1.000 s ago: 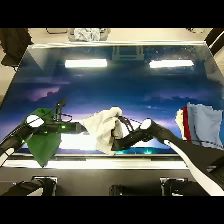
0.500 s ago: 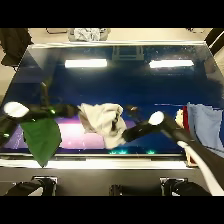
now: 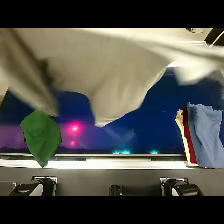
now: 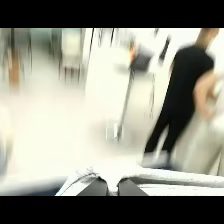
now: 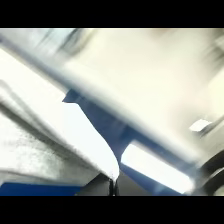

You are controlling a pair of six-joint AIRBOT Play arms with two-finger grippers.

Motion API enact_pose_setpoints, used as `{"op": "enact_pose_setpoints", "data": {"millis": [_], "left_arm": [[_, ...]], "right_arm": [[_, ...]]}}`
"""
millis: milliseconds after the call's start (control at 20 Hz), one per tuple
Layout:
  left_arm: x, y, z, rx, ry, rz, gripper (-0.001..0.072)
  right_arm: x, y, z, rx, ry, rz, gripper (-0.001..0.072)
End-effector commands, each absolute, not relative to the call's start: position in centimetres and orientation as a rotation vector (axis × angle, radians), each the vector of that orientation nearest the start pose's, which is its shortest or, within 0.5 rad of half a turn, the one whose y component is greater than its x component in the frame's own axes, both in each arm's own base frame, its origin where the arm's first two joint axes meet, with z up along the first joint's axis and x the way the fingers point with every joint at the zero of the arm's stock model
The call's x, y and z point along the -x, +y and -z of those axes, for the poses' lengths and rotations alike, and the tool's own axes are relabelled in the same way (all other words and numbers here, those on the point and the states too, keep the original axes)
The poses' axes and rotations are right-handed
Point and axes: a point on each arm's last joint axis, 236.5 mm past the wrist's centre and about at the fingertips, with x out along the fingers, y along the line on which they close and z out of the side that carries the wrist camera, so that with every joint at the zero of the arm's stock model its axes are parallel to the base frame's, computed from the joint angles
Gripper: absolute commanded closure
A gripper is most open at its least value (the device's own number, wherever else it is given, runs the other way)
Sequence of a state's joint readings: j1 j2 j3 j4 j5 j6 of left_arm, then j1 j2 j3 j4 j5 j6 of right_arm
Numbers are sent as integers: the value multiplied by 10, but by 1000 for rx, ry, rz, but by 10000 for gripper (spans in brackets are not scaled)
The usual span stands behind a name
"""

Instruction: Fold the shirts.

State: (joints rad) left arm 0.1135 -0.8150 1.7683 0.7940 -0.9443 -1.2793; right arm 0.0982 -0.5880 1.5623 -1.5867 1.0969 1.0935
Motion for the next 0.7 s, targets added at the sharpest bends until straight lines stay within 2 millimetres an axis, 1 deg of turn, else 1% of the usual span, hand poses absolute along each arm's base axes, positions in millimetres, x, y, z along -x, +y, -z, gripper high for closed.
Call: {"op": "enact_pose_setpoints", "data": {"millis": [0, 50, 100, 150, 200, 250, 300, 350, 400, 450, 500, 550, 600, 650], "left_arm": [[-189, -112, -607, 181, -376, 552, 675], [-176, -113, -620, 187, -424, 562, 675], [-165, -113, -628, 182, -457, 563, 675], [-160, -114, -633, 177, -472, 565, 675], [-159, -114, -633, 175, -474, 564, 674], [-163, -113, -631, 174, -465, 560, 675], [-172, -111, -625, 166, -438, 544, 675], [-185, -106, -616, 161, -393, 516, 675], [-205, -100, -599, 164, -315, 480, 675], [-226, -97, -578, 171, -219, 461, 674], [-251, -97, -550, 173, -103, 462, 674], [-275, -98, -519, 185, 14, 471, 675], [-302, -100, -481, 213, 145, 487, 674], [-329, -103, -441, 241, 268, 501, 674]], "right_arm": [[-176, 6, -510, 411, -126, -23, 669], [-171, 12, -522, 396, -176, -40, 669], [-167, 14, -535, 388, -228, -38, 669], [-163, 13, -544, 387, -267, -30, 669], [-162, 13, -549, 387, -288, -22, 669], [-163, 11, -550, 392, -289, -12, 669], [-166, 7, -548, 401, -274, 1, 669], [-173, 5, -543, 410, -248, 9, 669], [-182, 3, -536, 409, -214, 13, 669], [-195, -1, -527, 398, -166, 23, 669], [-213, -7, -512, 383, -94, 41, 669], [-236, -16, -492, 373, 3, 69, 669], [-260, -24, -468, 372, 107, 95, 669], [-288, -31, -440, 374, 224, 116, 669]]}}
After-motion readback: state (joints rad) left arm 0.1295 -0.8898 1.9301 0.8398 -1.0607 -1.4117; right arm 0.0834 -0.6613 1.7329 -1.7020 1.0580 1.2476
